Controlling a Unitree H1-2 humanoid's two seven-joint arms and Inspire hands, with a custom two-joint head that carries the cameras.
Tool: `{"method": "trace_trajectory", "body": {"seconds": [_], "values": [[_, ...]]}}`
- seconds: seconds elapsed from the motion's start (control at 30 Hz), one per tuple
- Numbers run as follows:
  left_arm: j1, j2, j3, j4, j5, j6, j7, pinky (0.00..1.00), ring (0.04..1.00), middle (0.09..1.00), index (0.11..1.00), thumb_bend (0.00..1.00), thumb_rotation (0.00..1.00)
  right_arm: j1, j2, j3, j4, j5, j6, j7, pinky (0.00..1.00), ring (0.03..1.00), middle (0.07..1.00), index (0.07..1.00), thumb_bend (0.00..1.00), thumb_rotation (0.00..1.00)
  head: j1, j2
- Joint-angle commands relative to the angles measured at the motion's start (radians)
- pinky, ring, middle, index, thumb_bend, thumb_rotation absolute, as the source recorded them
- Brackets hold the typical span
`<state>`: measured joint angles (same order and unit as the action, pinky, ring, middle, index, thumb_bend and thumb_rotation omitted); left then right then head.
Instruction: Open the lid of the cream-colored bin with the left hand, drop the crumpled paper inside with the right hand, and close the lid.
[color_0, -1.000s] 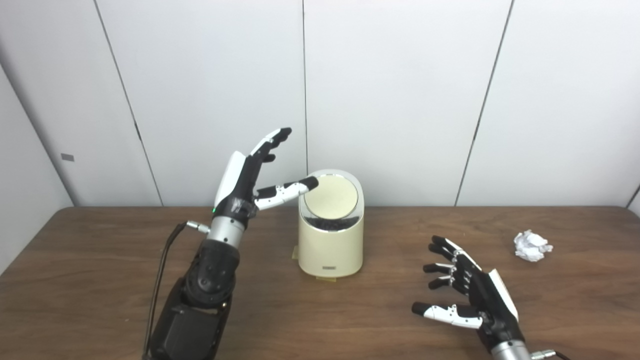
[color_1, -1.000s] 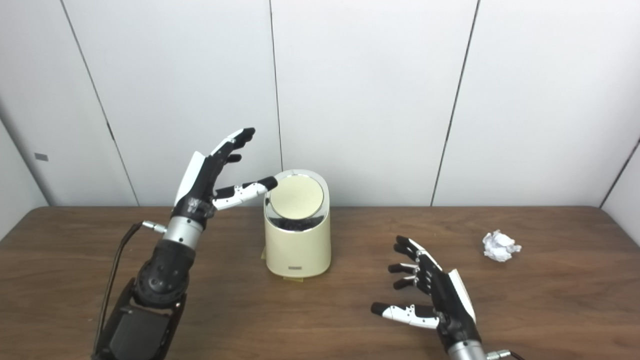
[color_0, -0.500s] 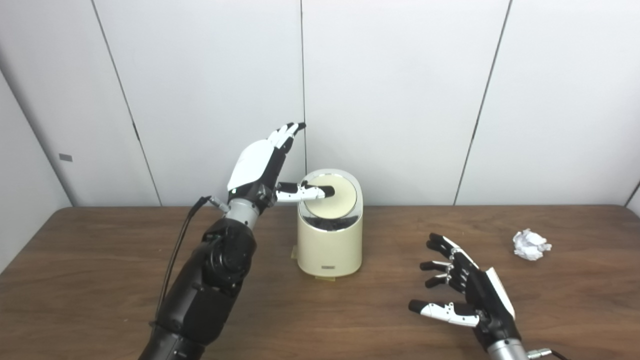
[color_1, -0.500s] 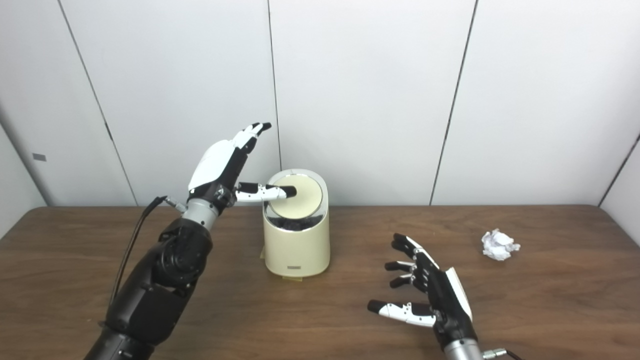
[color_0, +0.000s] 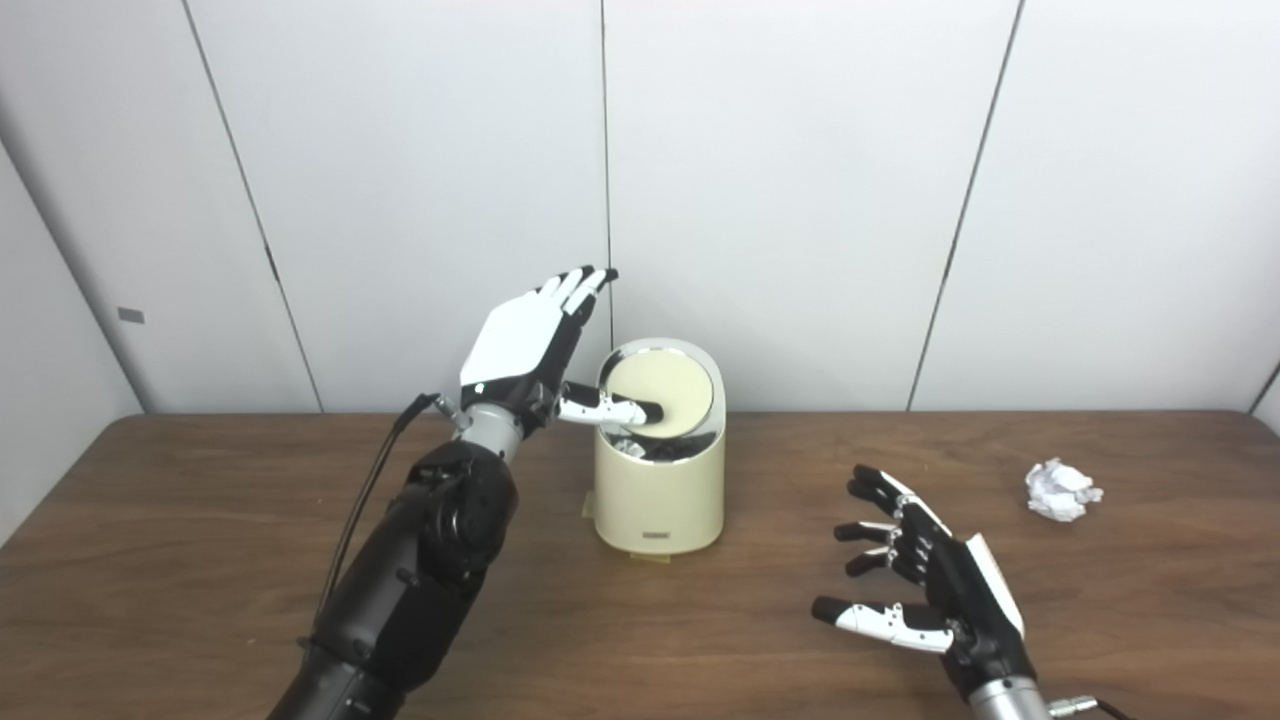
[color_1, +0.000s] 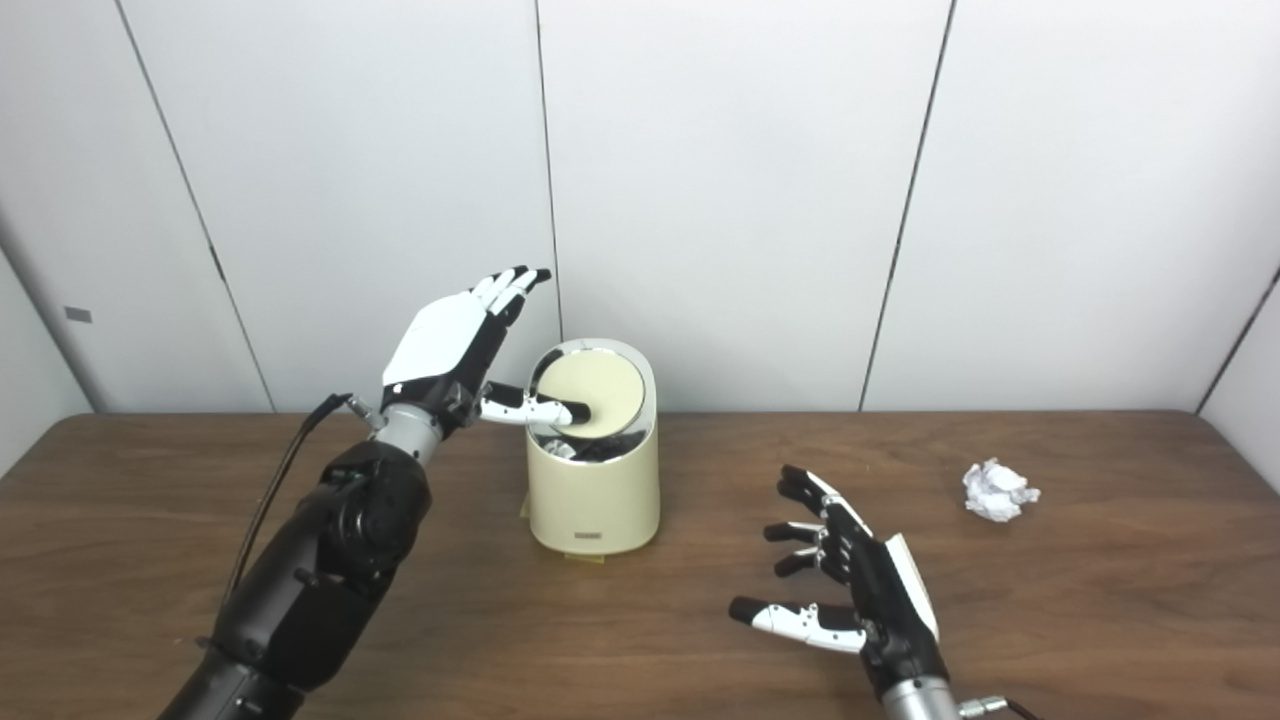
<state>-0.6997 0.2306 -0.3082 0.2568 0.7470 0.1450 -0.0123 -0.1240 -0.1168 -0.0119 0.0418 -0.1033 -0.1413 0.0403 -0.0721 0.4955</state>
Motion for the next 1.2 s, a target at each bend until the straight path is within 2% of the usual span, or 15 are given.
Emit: {"method": "trace_trajectory", "body": {"seconds": [0.0, 0.53, 0.87, 1.17], "values": [[-0.063, 0.013, -0.003, -0.043, 0.031, 0.003, 0.006, 1.0, 1.0, 1.0, 1.0, 1.0, 0.4, -0.033, 0.001, -0.001, -0.042, 0.004, -0.018, -0.008, 0.52, 0.691, 0.854, 0.863, 0.83, 0.2, -0.002, 0.004], [-0.089, 0.011, -0.074, -0.018, 0.16, 0.008, 0.023, 0.99, 1.0, 1.0, 1.0, 1.0, 0.37, -0.029, 0.006, 0.001, -0.065, -0.006, 0.003, -0.011, 0.51, 0.679, 0.851, 0.86, 0.83, 0.19, -0.007, 0.012], [-0.115, 0.008, -0.122, 0.01, 0.231, 0.032, -0.001, 1.0, 1.0, 1.0, 1.0, 0.98, 0.36, -0.028, 0.008, 0.003, -0.065, -0.007, -0.003, -0.011, 0.5, 0.668, 0.849, 0.854, 0.83, 0.19, -0.009, 0.015], [-0.204, 0.009, -0.146, 0.106, 0.257, 0.037, -0.005, 1.0, 1.0, 1.0, 1.0, 0.97, 0.35, -0.022, 0.014, 0.006, -0.085, -0.014, 0.013, -0.011, 0.51, 0.662, 0.842, 0.851, 0.82, 0.19, -0.013, 0.025]]}}
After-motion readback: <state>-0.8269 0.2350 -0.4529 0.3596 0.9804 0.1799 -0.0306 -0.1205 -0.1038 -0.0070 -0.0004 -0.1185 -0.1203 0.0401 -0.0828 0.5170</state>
